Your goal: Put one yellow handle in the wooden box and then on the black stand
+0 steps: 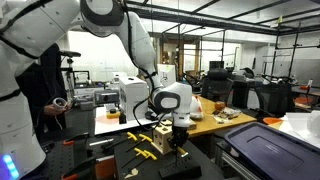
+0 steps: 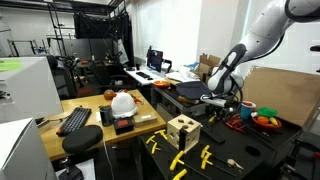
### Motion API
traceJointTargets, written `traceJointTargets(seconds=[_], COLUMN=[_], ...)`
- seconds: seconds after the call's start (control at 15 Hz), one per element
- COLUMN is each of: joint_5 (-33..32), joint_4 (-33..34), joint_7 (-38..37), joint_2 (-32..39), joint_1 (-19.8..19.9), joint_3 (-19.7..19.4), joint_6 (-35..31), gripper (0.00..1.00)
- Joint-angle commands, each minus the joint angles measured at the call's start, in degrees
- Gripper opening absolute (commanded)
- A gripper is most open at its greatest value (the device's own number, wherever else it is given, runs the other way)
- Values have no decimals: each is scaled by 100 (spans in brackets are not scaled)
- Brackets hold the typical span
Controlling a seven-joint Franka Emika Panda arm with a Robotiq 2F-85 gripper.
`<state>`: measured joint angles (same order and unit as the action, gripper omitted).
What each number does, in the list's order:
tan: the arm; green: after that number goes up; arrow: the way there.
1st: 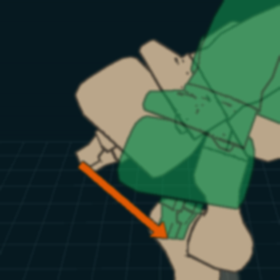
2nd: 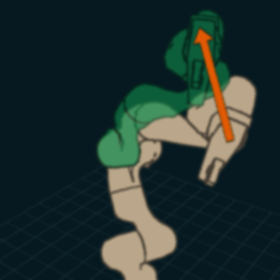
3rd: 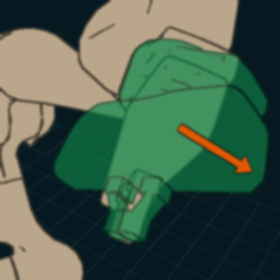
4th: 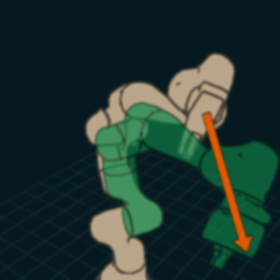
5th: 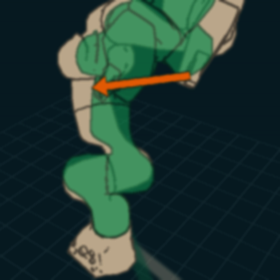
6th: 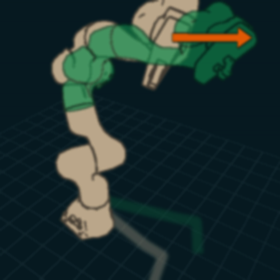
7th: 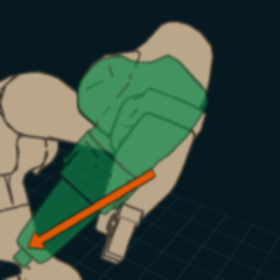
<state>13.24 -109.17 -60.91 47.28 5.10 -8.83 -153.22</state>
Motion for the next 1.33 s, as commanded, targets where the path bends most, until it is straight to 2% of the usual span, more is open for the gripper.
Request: traceJointTargets(seconds=[0.0,0.27,0.33,0.53,0.87,1.27], joint_5=[228,276,295,298,228,32], joint_4=[32,8,-17,-103,-274,-943], joint_7=[167,63,16,-125,-129,-231], joint_2=[-20,-107,-163,-358,-838,-1701], joint_1=[96,57,36,-57,-116,-406], joint_3=[36,-31,-57,-167,-218,-295], joint_6=[110,186,201,280,783,950], gripper=[63,94,99,100,100,100])
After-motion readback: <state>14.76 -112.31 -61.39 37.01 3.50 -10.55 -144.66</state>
